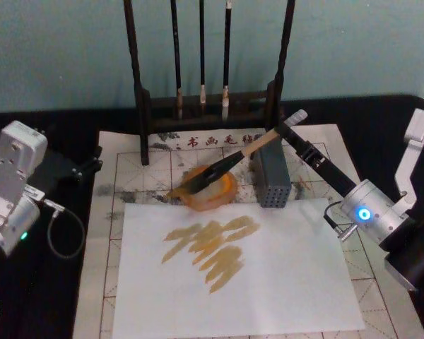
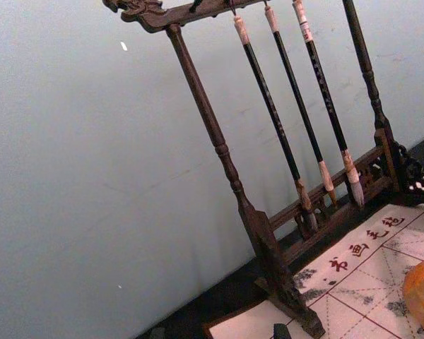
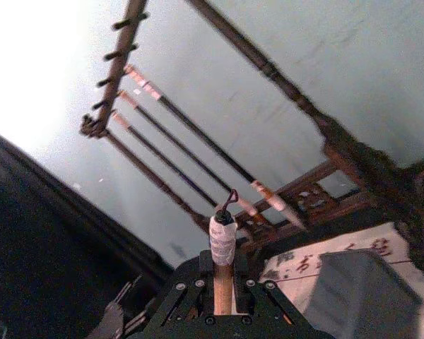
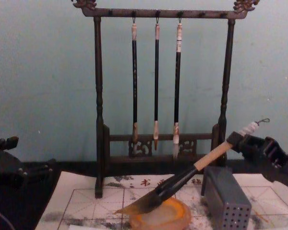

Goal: Pick up the brush from the inkstone, write on the paper, then place the brush back to its original position.

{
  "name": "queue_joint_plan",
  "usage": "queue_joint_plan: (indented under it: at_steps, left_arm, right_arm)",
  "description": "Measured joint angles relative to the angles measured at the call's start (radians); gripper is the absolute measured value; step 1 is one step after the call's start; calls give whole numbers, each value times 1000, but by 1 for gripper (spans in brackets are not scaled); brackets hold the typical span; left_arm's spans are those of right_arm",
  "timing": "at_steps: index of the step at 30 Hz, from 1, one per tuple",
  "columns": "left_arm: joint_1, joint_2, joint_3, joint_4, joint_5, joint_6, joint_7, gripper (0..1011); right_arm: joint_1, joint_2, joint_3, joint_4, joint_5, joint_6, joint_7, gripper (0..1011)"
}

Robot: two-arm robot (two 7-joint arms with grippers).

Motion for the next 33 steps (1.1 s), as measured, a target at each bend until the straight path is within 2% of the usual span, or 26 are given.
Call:
queue_joint_plan:
  at_steps: [9,13,15,33]
  left_arm:
    - [0,0,0,0,0,0,0,1001]
    - [0,0,0,0,0,0,0,1001]
    - [0,0,0,0,0,0,0,1001]
    - [0,0,0,0,0,0,0,1001]
  right_arm:
    - [-3,45,-43,-54,-21,11,49,172]
    - [-7,69,-63,-80,-39,9,67,172]
    - [-10,88,-77,-99,-62,-4,79,172]
    - [-31,165,-109,-192,-144,-44,114,172]
